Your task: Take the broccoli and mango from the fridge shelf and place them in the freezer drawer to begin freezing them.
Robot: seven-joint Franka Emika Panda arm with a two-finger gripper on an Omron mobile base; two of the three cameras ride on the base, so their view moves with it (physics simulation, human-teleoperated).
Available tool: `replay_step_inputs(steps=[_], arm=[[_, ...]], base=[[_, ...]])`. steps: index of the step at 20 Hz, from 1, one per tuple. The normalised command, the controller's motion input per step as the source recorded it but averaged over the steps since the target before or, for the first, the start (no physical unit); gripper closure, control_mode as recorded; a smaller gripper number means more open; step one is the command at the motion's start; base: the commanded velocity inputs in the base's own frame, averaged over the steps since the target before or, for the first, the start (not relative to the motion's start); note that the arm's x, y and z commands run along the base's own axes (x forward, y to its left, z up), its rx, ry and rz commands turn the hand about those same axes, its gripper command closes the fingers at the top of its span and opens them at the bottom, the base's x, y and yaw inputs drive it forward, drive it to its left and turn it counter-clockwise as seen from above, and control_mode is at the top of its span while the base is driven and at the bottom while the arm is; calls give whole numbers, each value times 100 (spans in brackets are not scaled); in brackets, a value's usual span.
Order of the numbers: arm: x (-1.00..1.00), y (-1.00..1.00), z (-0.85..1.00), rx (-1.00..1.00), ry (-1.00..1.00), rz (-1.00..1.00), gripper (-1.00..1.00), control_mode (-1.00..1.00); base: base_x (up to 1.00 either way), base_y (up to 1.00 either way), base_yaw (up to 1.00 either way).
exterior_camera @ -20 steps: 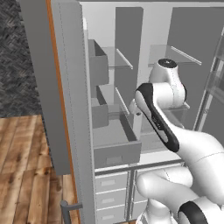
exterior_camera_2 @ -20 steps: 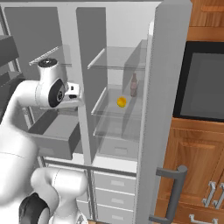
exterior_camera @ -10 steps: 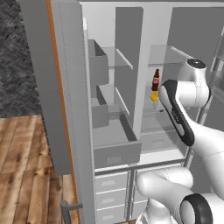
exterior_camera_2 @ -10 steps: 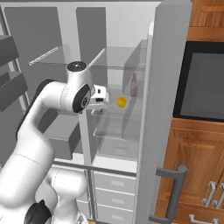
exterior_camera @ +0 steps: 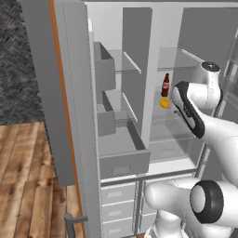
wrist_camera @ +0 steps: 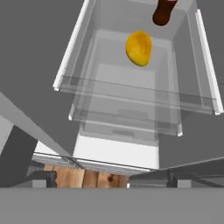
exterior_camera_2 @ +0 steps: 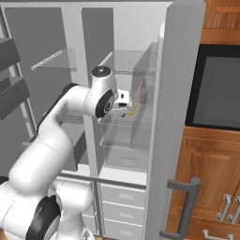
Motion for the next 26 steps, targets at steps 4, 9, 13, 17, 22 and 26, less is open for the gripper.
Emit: replay_step_inputs(steps=[4, 9, 13, 17, 22, 26], arm=[[81, -22, -27, 1, 0, -1, -100, -100], [69, -7, -41, 4, 0, 0, -100, -100], [64, 0, -24, 6, -1, 0, -100, -100], [47, -10, -15, 3, -4, 0, -100, -100], [44, -12, -19, 0, -2, 0, -100, -100], [41, 0, -19, 0, -1, 0, -100, -100]], base=[[0, 0, 0], [0, 0, 0], [0, 0, 0], [0, 0, 0], [0, 0, 0], [0, 0, 0]])
